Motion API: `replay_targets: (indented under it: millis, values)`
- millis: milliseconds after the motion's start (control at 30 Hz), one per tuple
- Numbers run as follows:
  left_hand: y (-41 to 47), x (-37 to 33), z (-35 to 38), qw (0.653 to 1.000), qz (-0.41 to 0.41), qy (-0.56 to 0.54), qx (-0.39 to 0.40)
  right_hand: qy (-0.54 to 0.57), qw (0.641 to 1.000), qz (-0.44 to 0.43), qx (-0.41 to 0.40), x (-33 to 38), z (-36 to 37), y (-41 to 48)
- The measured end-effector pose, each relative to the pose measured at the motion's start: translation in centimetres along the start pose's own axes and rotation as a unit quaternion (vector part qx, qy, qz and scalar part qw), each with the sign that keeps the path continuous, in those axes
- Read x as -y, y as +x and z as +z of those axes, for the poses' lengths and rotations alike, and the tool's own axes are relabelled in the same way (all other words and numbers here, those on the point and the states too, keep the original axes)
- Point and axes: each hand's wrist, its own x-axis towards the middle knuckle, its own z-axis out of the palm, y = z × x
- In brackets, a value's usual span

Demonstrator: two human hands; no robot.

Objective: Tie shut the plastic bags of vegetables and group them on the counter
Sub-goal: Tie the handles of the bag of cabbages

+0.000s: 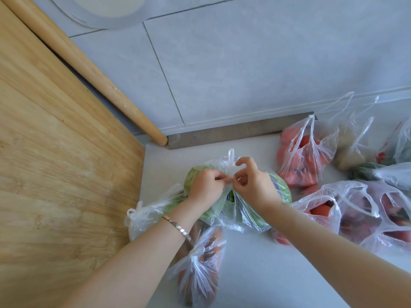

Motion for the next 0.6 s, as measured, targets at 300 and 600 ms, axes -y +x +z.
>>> replay_targets:
  millis: [300,600]
  values:
    - [-0.1,-0.1,-0.4,0.999,-0.019,-0.015,0.030,-0.168,0.976,-0.141,-0.005,-0.6,1.0,0.5]
    - [-0.8,0.0,-0.6,0.994,0.065,0.083,0.021,-0.108,0.987,-0.106,0.052,-1.3,0.4,0.9]
